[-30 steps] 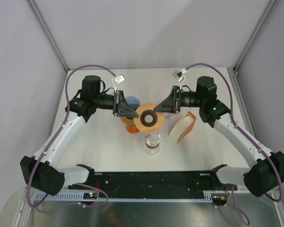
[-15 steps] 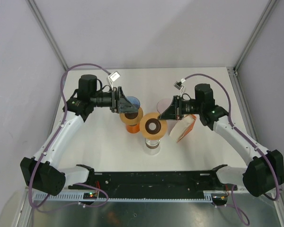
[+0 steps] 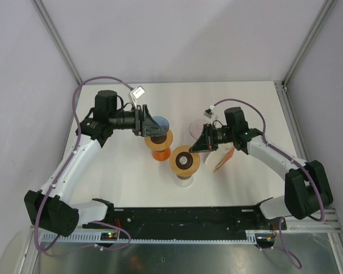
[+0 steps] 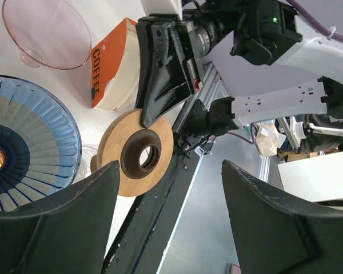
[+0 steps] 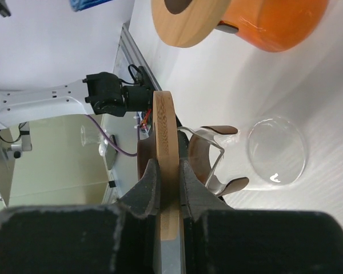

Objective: Place the coffee filter in the dripper
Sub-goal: Place the dripper holder onto the coffee server, then pick up the coffee dripper from the center of the board.

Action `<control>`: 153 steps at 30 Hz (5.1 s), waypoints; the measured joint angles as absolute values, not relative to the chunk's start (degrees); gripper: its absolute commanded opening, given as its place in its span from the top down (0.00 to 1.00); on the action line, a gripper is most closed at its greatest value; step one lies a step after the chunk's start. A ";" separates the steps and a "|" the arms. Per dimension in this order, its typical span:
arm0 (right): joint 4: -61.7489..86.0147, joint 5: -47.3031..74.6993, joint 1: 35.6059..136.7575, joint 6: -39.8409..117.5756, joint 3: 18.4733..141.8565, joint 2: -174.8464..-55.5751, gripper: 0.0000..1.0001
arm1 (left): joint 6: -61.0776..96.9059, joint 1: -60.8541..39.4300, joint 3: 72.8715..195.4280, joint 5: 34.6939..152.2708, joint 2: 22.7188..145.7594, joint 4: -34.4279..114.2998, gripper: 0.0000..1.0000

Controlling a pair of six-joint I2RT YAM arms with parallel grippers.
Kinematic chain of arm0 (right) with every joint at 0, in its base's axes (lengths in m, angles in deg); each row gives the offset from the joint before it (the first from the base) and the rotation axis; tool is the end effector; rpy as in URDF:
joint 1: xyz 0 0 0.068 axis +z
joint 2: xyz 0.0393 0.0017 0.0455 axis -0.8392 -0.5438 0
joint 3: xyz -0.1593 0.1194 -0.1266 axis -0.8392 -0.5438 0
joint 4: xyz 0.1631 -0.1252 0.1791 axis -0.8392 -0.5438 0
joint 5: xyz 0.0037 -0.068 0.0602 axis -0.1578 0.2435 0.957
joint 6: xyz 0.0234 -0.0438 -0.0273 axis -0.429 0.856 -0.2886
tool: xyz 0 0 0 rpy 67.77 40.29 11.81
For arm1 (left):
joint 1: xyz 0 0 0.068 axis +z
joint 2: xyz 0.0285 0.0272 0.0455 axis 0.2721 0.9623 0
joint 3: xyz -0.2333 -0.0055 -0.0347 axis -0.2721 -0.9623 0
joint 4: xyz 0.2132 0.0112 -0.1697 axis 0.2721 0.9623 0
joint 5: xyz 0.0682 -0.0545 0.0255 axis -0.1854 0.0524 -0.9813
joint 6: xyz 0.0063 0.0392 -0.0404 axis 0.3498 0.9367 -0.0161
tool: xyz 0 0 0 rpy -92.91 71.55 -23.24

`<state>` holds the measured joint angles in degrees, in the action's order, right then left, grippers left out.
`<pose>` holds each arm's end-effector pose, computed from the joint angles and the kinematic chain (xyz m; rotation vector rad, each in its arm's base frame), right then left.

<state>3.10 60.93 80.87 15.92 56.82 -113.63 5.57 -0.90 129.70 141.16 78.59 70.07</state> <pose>0.2726 0.1558 0.2132 -0.4682 2.2841 1.5547 0.2628 -0.1129 0.3278 0.4992 2.0948 -1.4376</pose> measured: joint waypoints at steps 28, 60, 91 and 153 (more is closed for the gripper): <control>-0.51 61.34 80.52 23.22 57.17 -118.90 0.73 | 5.57 -0.90 129.70 142.61 78.55 70.07 0.25; -6.21 49.91 81.28 30.39 58.20 -111.71 0.36 | 5.57 -0.90 129.73 143.92 78.20 70.09 0.25; -18.60 6.31 75.64 37.32 70.92 -110.53 0.01 | 29.90 -0.75 138.49 108.23 76.53 79.34 0.00; -29.73 12.76 79.51 41.23 98.46 -123.34 1.00 | 30.12 0.96 138.14 115.44 77.04 79.56 0.01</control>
